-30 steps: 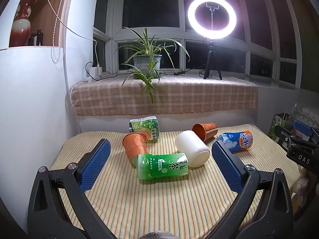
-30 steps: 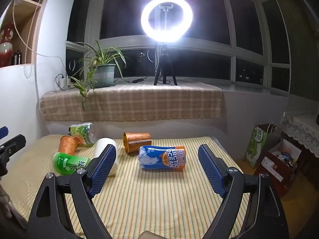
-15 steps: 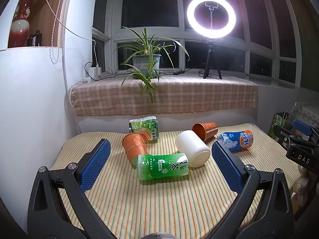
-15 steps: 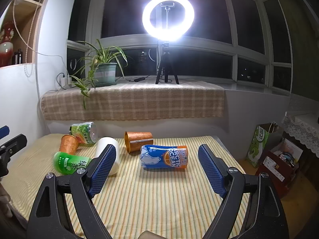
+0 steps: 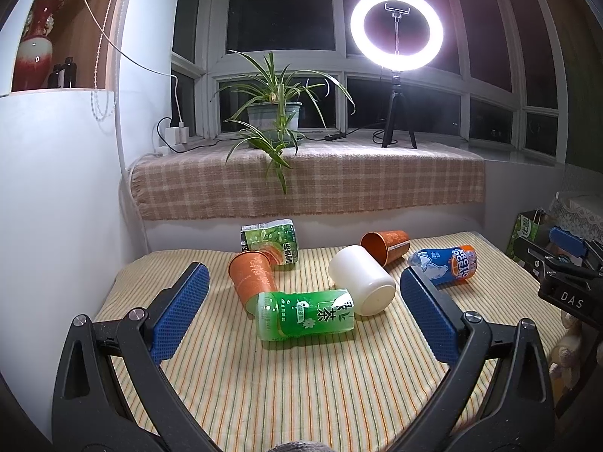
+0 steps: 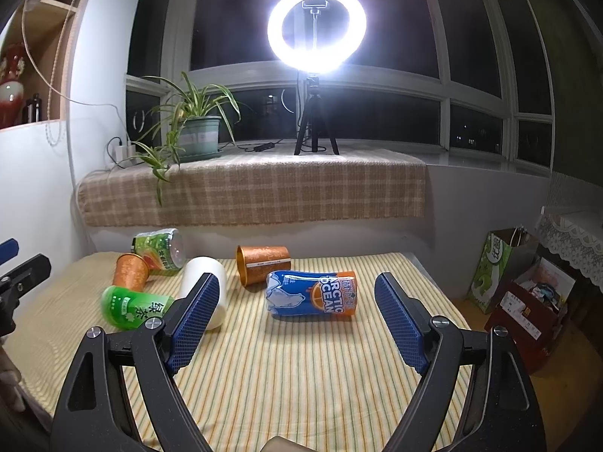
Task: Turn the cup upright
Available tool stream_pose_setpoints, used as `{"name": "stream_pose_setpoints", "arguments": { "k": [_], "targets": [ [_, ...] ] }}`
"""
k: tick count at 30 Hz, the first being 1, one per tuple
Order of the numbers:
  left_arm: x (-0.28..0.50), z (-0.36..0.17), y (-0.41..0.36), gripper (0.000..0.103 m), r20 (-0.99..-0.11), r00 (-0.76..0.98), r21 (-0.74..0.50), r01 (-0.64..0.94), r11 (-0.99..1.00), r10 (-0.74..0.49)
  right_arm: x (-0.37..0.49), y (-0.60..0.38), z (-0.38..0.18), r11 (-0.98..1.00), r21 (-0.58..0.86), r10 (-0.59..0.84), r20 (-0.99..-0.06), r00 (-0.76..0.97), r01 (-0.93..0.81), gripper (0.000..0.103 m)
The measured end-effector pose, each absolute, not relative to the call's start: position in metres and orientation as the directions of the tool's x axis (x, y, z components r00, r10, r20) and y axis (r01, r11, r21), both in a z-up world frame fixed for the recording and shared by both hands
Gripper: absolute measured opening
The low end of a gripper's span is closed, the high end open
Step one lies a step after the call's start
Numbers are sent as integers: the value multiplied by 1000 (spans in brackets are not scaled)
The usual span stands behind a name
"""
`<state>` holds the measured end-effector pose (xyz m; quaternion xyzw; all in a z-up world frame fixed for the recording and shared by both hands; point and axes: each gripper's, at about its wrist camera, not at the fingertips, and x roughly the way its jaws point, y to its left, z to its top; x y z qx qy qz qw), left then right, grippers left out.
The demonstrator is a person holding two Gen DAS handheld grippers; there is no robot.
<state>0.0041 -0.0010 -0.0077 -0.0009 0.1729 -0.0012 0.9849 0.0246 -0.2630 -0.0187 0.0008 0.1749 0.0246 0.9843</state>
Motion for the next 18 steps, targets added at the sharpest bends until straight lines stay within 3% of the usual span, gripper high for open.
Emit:
{"name": "stream_pose_setpoints", "arguments": {
  "k": [18],
  "targets": [
    [7,-10,-7,103,-344,939,4,6,1000,-5,26,-262,-22,998,20,60,-360,931,-57,85]
  ]
}}
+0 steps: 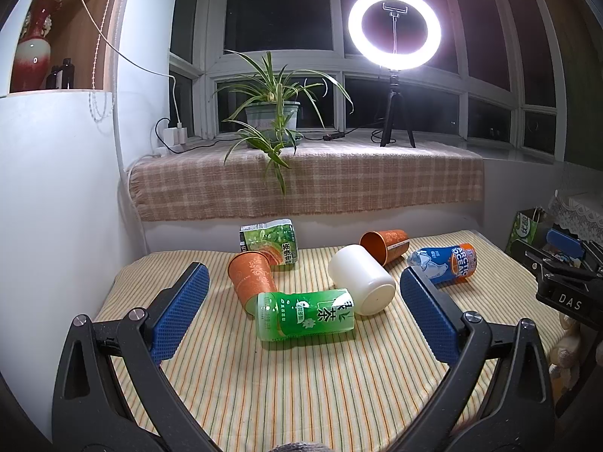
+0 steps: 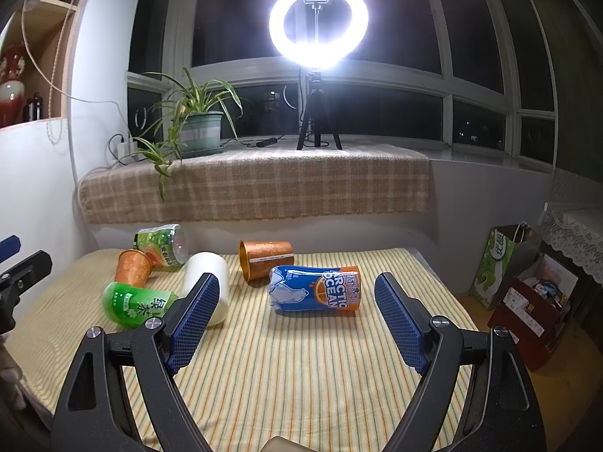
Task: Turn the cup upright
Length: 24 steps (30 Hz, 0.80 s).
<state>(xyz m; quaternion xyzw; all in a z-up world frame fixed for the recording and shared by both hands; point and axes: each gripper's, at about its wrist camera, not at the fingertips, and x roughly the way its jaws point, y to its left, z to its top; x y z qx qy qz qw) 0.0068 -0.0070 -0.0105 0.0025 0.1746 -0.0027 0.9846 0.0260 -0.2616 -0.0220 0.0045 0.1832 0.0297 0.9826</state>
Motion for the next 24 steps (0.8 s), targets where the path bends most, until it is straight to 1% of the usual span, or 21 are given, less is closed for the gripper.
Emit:
{"name": "stream_pose_setpoints", "arguments": {
  "k": [16,24],
  "targets": [
    [7,-12,-8,103,-346,938,8,4,1000,-1,28,-258,-25,997,25,79,-378,922,-75,85],
    [10,-21,-8,103,-363,932,26,25,999,-14,29,-258,-28,996,37,92,-393,915,-85,85]
  ]
}}
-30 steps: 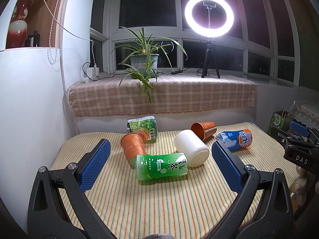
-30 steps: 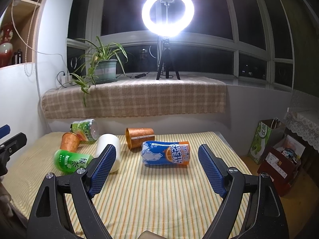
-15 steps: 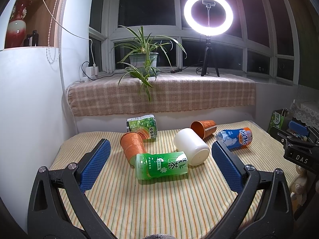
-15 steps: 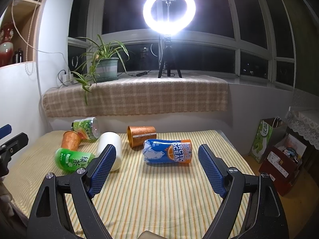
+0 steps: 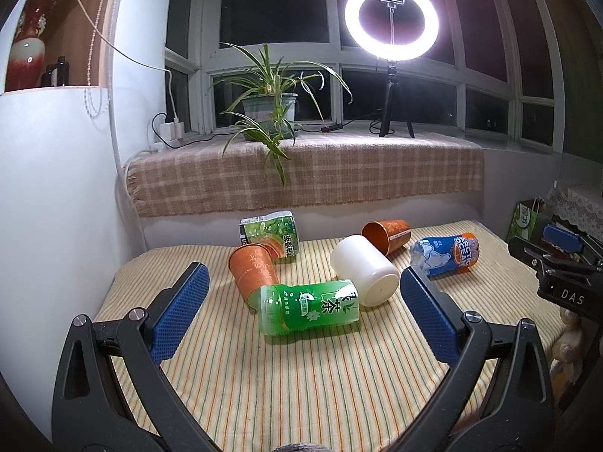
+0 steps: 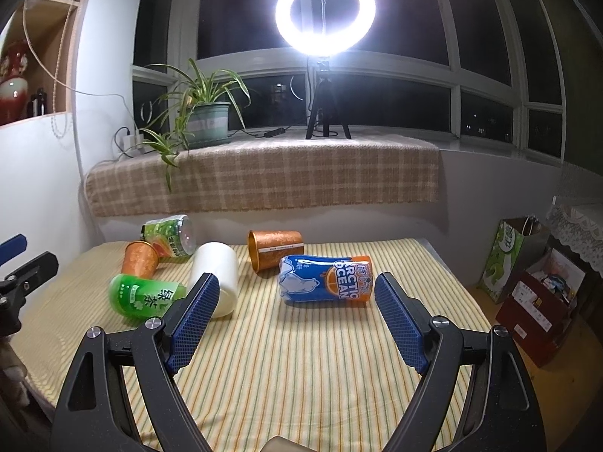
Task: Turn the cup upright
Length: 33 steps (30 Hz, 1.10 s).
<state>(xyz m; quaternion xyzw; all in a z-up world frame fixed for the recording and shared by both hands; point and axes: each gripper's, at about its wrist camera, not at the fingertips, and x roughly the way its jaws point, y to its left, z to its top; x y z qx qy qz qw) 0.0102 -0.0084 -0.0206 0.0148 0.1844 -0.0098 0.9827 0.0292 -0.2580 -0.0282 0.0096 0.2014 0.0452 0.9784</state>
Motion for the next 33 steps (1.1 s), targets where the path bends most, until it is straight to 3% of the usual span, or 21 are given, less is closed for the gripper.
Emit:
{"name": "stream_pose_setpoints", "arguments": {
  "k": [12,23,33],
  "targets": [
    [32,-24,0,102,-436,898,116,127,985,-64,32,-262,-36,996,50,93,-418,903,-79,85],
    [75,-46,-1,96,-621,768,192,341,920,-155,35,-270,-46,996,71,85,-444,892,-60,85],
    [124,-77,-31,95,-764,642,376,527,762,-67,38,-284,-60,992,117,92,-484,870,-40,85]
  ]
}}
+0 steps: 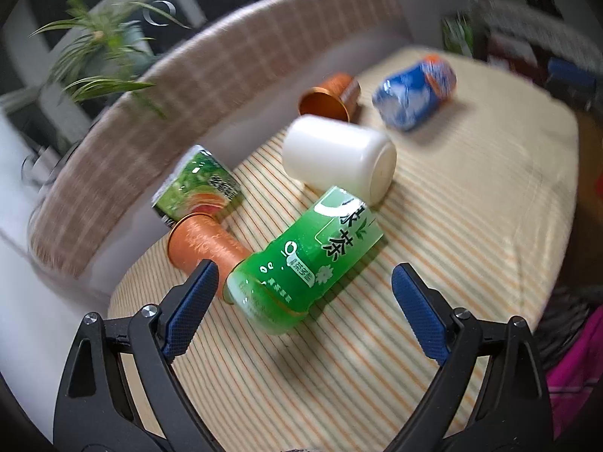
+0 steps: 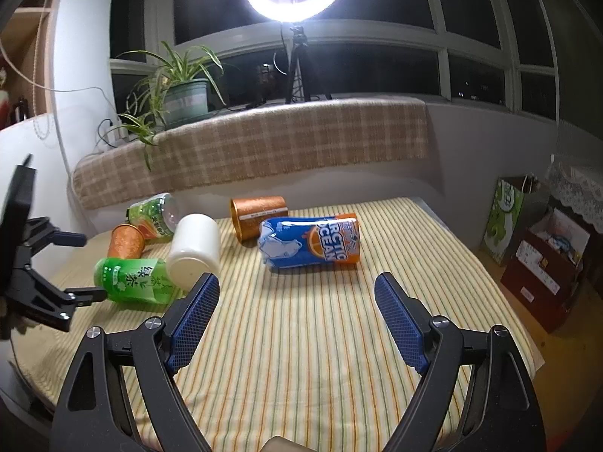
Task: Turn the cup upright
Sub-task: 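Move the left gripper down toward the green tea bottle lying sideways, then close the left gripper around the green tea bottle's body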
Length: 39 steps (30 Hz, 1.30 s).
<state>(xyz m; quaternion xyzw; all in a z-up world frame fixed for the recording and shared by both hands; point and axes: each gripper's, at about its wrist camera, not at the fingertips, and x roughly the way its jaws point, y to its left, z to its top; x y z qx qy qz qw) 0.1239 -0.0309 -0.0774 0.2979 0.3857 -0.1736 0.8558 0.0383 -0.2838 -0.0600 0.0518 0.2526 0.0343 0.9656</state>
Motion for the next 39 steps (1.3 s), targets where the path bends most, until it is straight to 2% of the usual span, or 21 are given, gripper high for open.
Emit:
{"name": "stream_pose_setpoints", "arguments": {
  "k": [8,15,23,24,25,27,30,39],
  "targets": [
    [148,-104,-52,95,-808,588,486,628,608,38,42,-302,-69,986,167,84,-512,855,3,85],
    [162,-121,-63,95,-812,570,547,671,501,124,44,-314,-76,979,204,95,-534,840,20,85],
    [174,-139,-67,95,-811,557,573,696,432,179,48,-323,-85,970,240,110,-555,825,33,85],
    [175,-140,-67,94,-812,553,573,698,429,185,49,-325,-85,968,248,112,-558,822,36,85],
    [176,-143,-67,85,-815,547,571,703,423,191,49,-326,-86,967,252,113,-560,821,39,85],
    [177,-148,-67,78,-823,531,563,715,415,201,50,-328,-87,965,258,112,-563,819,45,85],
    [176,-148,-67,70,-828,528,554,721,415,189,51,-330,-87,962,269,118,-567,815,48,85],
    [163,-140,-70,68,-833,531,539,722,434,152,50,-328,-84,962,270,122,-563,817,43,85]
  ]
}}
